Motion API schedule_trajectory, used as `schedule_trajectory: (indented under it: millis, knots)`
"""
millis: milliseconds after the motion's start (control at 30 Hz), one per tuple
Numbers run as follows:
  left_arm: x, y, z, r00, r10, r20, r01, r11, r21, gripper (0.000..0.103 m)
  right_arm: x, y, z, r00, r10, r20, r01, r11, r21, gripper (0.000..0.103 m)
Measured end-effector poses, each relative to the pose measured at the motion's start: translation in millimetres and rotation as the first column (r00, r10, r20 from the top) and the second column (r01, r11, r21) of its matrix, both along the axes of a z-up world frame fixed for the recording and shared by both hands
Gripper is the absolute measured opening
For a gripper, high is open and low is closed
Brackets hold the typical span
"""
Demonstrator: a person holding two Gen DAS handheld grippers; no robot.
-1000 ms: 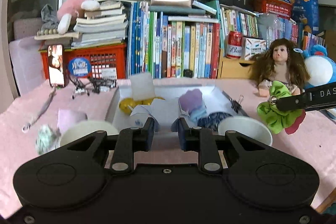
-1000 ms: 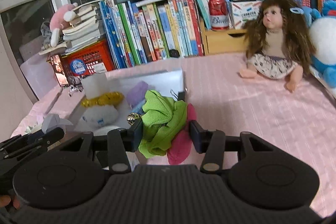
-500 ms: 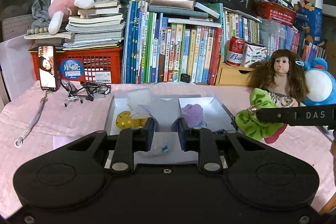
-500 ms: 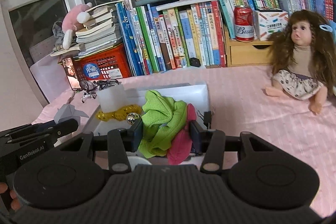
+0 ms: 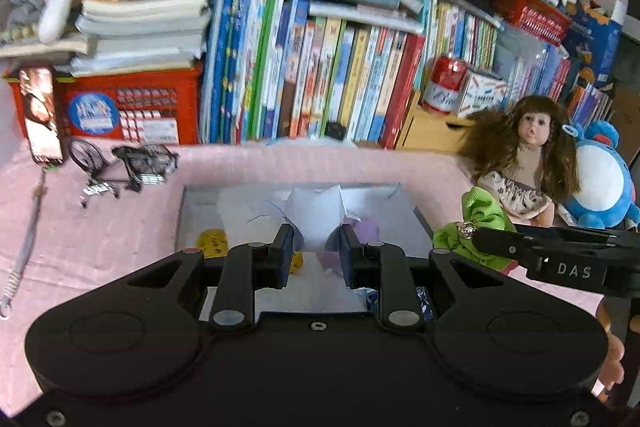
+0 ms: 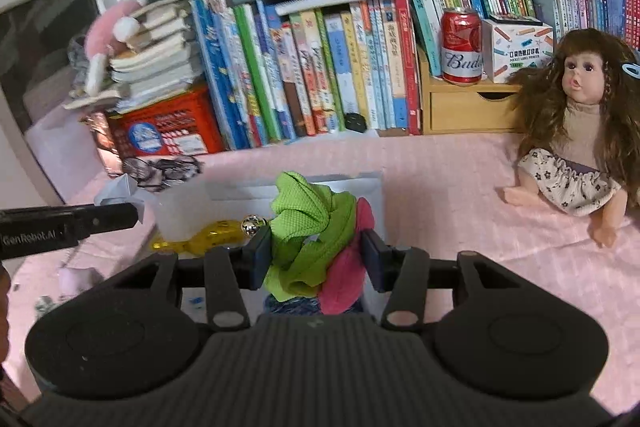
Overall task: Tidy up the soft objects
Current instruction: 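Lower and release the paper in the tray while the right tool releases the scrunchie there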
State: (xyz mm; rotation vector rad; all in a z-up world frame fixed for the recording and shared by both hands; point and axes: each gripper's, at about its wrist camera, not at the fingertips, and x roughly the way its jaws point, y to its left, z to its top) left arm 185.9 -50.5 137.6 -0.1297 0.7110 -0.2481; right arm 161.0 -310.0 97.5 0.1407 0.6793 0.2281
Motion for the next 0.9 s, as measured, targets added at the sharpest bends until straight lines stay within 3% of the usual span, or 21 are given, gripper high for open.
schedule_trajectory:
  millis: [167, 333, 900]
  knots:
    - [40.1, -11.8, -20.0, 0.984, -0.052, -0.17, 0.046, 0.998, -0.038, 0.023, 23.7, 4.3, -12.3, 0.999, -0.016, -0.052, 0.014, 0.999, -0.042, 0.052]
    - [62.4, -30.3, -47.4, 0.96, -0.063, -0.274, 0.061, 0.998, -0.014, 0.023, 39.7, 10.6, -23.7, 0.996, -0.018, -0.084, 0.013, 0.998, -0.06, 0.053]
    - [87.3, -49.7, -86.6, 0.924, -0.043, -0.38, 0.058, 0.998, 0.026, 0.023, 68.0, 25.6, -50.1, 0.988, -0.019, -0.152, 0.006, 0.996, -0.087, 0.052]
